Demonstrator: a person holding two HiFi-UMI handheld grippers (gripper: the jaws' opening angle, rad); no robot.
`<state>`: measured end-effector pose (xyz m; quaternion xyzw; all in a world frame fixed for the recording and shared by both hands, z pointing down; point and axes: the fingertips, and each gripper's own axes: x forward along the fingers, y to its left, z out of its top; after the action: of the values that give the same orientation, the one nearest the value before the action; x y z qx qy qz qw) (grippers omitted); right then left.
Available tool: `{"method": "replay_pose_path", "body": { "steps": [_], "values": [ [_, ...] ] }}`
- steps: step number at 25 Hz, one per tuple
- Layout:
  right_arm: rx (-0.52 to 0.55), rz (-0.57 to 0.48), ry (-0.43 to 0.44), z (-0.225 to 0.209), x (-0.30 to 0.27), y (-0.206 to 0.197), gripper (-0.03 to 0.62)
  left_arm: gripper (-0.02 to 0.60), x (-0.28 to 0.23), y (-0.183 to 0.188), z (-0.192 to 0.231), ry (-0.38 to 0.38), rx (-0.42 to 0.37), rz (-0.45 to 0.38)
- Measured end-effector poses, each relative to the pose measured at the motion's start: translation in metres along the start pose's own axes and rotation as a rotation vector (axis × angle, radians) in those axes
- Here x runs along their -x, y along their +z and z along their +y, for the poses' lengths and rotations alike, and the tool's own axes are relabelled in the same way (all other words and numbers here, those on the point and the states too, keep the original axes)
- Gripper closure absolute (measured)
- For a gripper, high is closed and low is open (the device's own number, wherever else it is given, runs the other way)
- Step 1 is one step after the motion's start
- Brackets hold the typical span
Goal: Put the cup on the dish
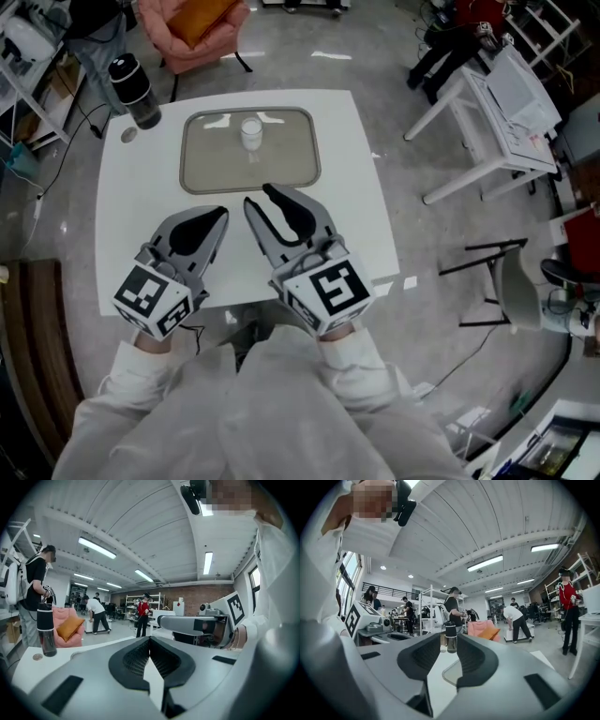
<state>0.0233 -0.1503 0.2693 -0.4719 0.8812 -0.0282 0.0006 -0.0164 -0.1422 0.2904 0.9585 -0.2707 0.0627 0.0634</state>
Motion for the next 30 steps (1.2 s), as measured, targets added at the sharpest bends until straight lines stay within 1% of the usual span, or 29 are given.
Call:
{"method": "replay_pose_path", "body": {
  "steps": [4, 9, 15, 18, 21, 30],
  "values": [
    [0.012, 0.0, 0.022, 0.013, 0.011, 0.001, 0.514, 0.574, 0.012, -0.001, -0.01, 0.005, -0.001, -0.003],
    [0.033, -0.004, 0.045, 0.026, 0.018, 0.003, 0.545, 0.574, 0.022, -0.012, -0.013, 0.03, 0.016, 0.003],
    [0.044, 0.025, 0.076, 0.03, 0.024, -0.005, 0.557, 0.574, 0.025, -0.016, -0.019, 0.067, 0.035, 0.007],
    [0.06, 0.045, 0.093, 0.029, 0.029, -0.007, 0.563, 0.574, 0.024, -0.017, -0.017, 0.099, 0.065, 0.011],
    [0.071, 0.043, 0.104, 0.029, 0.035, -0.009, 0.569, 0.574, 0.022, -0.02, -0.021, 0.102, 0.09, 0.021],
    [0.092, 0.046, 0.122, 0.026, 0.049, -0.009, 0.58, 0.574, 0.012, -0.024, -0.045, 0.115, 0.109, 0.042]
  ]
}}
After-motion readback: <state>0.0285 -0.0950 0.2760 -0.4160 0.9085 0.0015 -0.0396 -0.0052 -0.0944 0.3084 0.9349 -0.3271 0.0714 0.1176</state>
